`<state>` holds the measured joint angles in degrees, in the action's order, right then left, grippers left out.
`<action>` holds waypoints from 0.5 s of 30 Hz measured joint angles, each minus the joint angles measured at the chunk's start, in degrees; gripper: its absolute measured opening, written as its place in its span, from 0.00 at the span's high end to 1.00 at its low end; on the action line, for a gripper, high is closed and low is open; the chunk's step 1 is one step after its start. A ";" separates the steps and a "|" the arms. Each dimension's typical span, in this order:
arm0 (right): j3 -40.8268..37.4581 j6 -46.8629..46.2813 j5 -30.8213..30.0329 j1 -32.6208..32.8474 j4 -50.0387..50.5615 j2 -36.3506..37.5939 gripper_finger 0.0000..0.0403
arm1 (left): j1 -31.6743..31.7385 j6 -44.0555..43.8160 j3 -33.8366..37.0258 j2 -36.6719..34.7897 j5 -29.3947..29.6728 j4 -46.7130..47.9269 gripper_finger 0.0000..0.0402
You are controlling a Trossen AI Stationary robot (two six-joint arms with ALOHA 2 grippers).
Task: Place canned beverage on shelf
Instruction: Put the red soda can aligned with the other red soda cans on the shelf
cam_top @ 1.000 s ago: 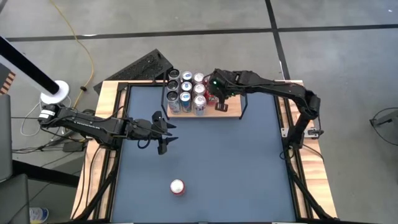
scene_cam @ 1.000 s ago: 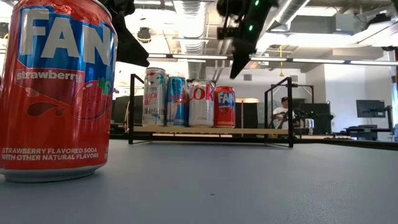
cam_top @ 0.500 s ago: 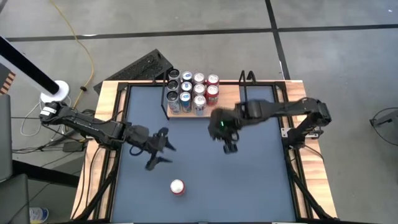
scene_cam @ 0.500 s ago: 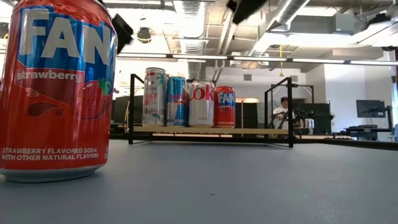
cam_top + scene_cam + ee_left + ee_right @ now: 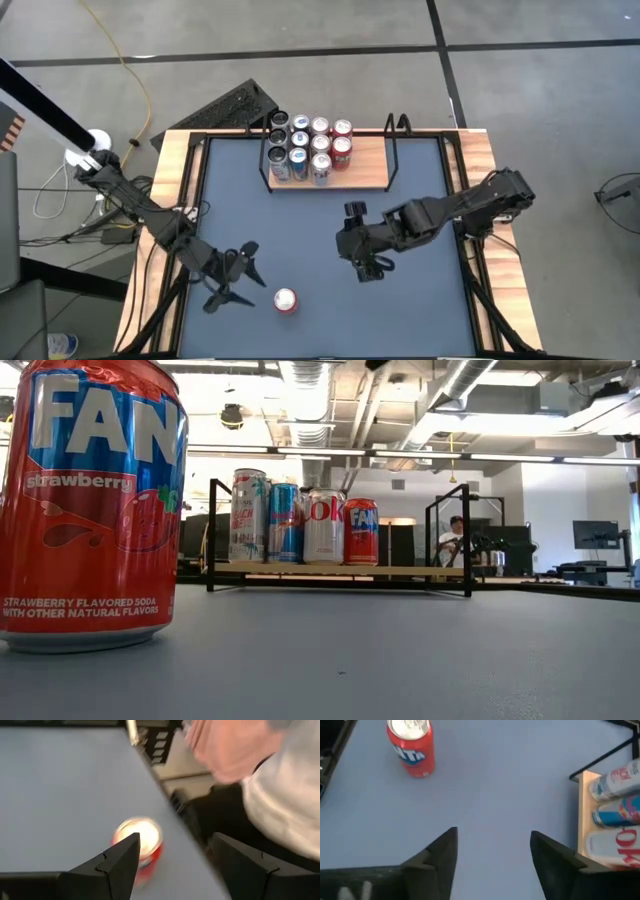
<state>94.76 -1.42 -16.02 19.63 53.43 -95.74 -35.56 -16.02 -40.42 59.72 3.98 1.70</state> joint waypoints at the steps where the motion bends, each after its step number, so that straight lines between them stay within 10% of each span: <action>1: 0.00 -0.13 -0.12 0.48 -0.24 -0.15 0.41 | -0.76 -1.23 0.00 0.62 0.16 -2.24 0.41; 7: 0.01 -2.03 -2.03 3.09 -0.70 -0.88 0.37 | -4.94 -0.37 -4.09 7.58 1.36 -9.73 0.40; 15: -0.02 -5.05 -2.70 4.69 -0.77 -2.82 0.37 | -6.94 2.06 -19.54 18.25 -0.55 3.04 0.31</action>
<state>94.74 -6.47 -18.72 24.33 52.65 -98.56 -42.50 -13.96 -59.96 77.97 3.43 4.75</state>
